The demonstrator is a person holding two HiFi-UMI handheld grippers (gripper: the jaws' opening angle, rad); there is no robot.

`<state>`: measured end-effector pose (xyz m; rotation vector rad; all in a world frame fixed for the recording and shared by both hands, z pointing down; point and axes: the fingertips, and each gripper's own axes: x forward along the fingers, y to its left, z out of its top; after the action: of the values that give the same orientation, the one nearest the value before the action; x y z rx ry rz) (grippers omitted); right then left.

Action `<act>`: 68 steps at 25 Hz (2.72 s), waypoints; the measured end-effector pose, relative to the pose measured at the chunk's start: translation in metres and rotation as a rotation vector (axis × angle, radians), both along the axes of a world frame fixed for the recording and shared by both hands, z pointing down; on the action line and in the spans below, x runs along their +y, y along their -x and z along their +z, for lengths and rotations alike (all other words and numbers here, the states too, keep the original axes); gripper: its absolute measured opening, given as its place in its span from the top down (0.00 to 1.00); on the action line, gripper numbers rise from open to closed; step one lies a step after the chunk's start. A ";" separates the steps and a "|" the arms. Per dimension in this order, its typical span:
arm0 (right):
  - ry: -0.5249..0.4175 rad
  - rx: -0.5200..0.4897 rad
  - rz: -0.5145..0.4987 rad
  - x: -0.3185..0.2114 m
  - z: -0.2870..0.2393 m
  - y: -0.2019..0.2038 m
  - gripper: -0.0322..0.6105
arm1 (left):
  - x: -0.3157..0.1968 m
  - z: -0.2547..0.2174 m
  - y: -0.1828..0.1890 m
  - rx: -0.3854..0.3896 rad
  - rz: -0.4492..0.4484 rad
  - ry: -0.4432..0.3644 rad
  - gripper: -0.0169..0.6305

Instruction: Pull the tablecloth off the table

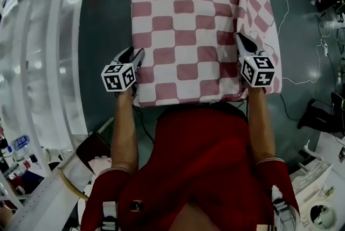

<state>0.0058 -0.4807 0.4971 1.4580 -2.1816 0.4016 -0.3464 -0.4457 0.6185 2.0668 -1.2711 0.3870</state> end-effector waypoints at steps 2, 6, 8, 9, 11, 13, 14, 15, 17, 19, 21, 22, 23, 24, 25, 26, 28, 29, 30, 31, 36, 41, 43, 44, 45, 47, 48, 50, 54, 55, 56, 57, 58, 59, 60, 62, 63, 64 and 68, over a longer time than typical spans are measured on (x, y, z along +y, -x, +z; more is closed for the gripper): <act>-0.002 -0.001 0.002 0.000 0.000 0.000 0.93 | 0.000 0.003 -0.001 0.003 0.004 0.020 0.67; -0.004 -0.011 0.001 -0.001 -0.001 -0.002 0.93 | -0.002 0.005 0.002 -0.008 -0.022 0.038 0.72; -0.003 -0.018 0.001 -0.001 0.000 -0.003 0.93 | -0.002 0.004 0.003 -0.027 -0.036 0.038 0.73; -0.003 -0.022 0.001 0.000 0.000 -0.003 0.93 | -0.003 0.004 0.004 -0.043 -0.044 0.035 0.74; -0.005 -0.031 -0.002 -0.001 0.000 -0.003 0.93 | -0.004 0.002 0.007 -0.082 -0.065 0.031 0.78; -0.006 -0.040 -0.006 -0.001 0.000 -0.004 0.93 | -0.005 0.000 0.010 -0.128 -0.086 0.036 0.83; -0.007 -0.045 -0.008 -0.001 0.000 -0.005 0.93 | -0.006 0.000 0.012 -0.152 -0.095 0.042 0.87; -0.007 -0.049 -0.010 -0.001 0.000 -0.006 0.93 | -0.006 -0.001 0.013 -0.174 -0.100 0.047 0.90; -0.006 -0.056 -0.013 0.000 -0.001 -0.007 0.93 | -0.007 -0.003 0.014 -0.203 -0.103 0.051 0.96; -0.006 -0.063 -0.015 0.000 -0.002 -0.009 0.93 | -0.007 -0.007 0.012 -0.211 -0.105 0.045 0.96; -0.007 -0.069 -0.016 0.001 -0.003 -0.011 0.93 | -0.007 -0.013 0.008 -0.207 -0.109 0.027 0.96; -0.008 -0.073 -0.015 0.002 -0.003 -0.012 0.93 | -0.006 -0.018 0.005 -0.202 -0.109 0.015 0.96; -0.007 -0.077 -0.012 0.003 -0.003 -0.013 0.93 | -0.006 -0.023 0.002 -0.196 -0.105 0.001 0.96; -0.006 -0.082 -0.009 0.004 -0.003 -0.013 0.93 | -0.005 -0.028 -0.002 -0.189 -0.097 -0.015 0.96; -0.006 -0.088 -0.004 0.005 -0.003 -0.014 0.93 | -0.005 -0.033 -0.007 -0.181 -0.086 -0.031 0.96; -0.005 -0.094 0.001 0.006 -0.002 -0.015 0.93 | -0.004 -0.038 -0.013 -0.173 -0.073 -0.049 0.96; -0.006 -0.105 0.012 0.009 -0.002 -0.018 0.93 | -0.003 -0.050 -0.026 -0.151 -0.044 -0.088 0.96; -0.007 -0.108 0.016 0.010 -0.001 -0.018 0.93 | -0.002 -0.055 -0.033 -0.137 -0.030 -0.107 0.96; -0.008 -0.110 0.020 0.011 -0.001 -0.019 0.93 | 0.000 -0.061 -0.038 -0.123 -0.018 -0.126 0.96; -0.009 -0.111 0.022 0.013 0.000 -0.019 0.93 | 0.001 -0.067 -0.044 -0.109 -0.007 -0.143 0.96; -0.020 -0.122 0.019 0.021 -0.001 -0.015 0.93 | 0.011 -0.092 -0.070 -0.055 0.033 -0.210 0.96; -0.043 -0.156 0.002 0.028 -0.006 -0.005 0.93 | 0.024 -0.115 -0.098 0.003 0.080 -0.277 0.96; -0.050 -0.170 -0.005 0.031 -0.008 -0.003 0.93 | 0.030 -0.126 -0.111 0.018 0.099 -0.304 0.96; -0.054 -0.177 -0.009 0.033 -0.009 -0.002 0.93 | 0.033 -0.132 -0.117 0.023 0.107 -0.317 0.96; -0.059 -0.185 -0.013 0.034 -0.011 -0.002 0.93 | 0.037 -0.137 -0.123 0.028 0.114 -0.330 0.96; -0.074 -0.208 -0.022 0.038 -0.016 -0.001 0.93 | 0.044 -0.147 -0.132 0.032 0.121 -0.356 0.96; -0.081 -0.220 -0.029 0.040 -0.018 -0.001 0.93 | 0.049 -0.152 -0.136 0.035 0.121 -0.368 0.96; -0.096 -0.242 -0.051 0.048 -0.025 -0.003 0.93 | 0.060 -0.161 -0.143 0.043 0.114 -0.391 0.96; -0.133 -0.281 -0.095 0.069 -0.038 -0.009 0.93 | 0.085 -0.182 -0.154 0.043 0.087 -0.438 0.96; -0.139 -0.293 -0.098 0.074 -0.040 -0.011 0.93 | 0.091 -0.186 -0.156 0.042 0.081 -0.448 0.96; -0.145 -0.306 -0.102 0.080 -0.041 -0.013 0.93 | 0.099 -0.191 -0.159 0.041 0.075 -0.459 0.96; -0.153 -0.320 -0.112 0.086 -0.042 -0.016 0.93 | 0.108 -0.195 -0.163 0.040 0.071 -0.472 0.96; -0.163 -0.332 -0.130 0.094 -0.044 -0.018 0.93 | 0.118 -0.198 -0.167 0.040 0.068 -0.486 0.96; -0.176 -0.340 -0.152 0.104 -0.047 -0.019 0.93 | 0.129 -0.202 -0.172 0.041 0.067 -0.500 0.96; -0.187 -0.346 -0.175 0.114 -0.050 -0.020 0.93 | 0.141 -0.205 -0.177 0.043 0.067 -0.512 0.96; -0.199 -0.357 -0.207 0.132 -0.056 -0.022 0.93 | 0.160 -0.214 -0.188 0.046 0.069 -0.529 0.96; -0.201 -0.365 -0.216 0.138 -0.060 -0.024 0.93 | 0.166 -0.220 -0.194 0.045 0.072 -0.536 0.96; -0.202 -0.374 -0.224 0.144 -0.064 -0.026 0.93 | 0.171 -0.226 -0.200 0.043 0.074 -0.541 0.96; -0.203 -0.402 -0.243 0.180 -0.066 -0.043 0.93 | 0.203 -0.238 -0.221 0.028 0.063 -0.565 0.96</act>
<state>0.0485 -0.3004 0.4306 1.2713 -2.7546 0.4261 -0.1252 -0.2426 0.3805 2.5710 -1.4153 0.0180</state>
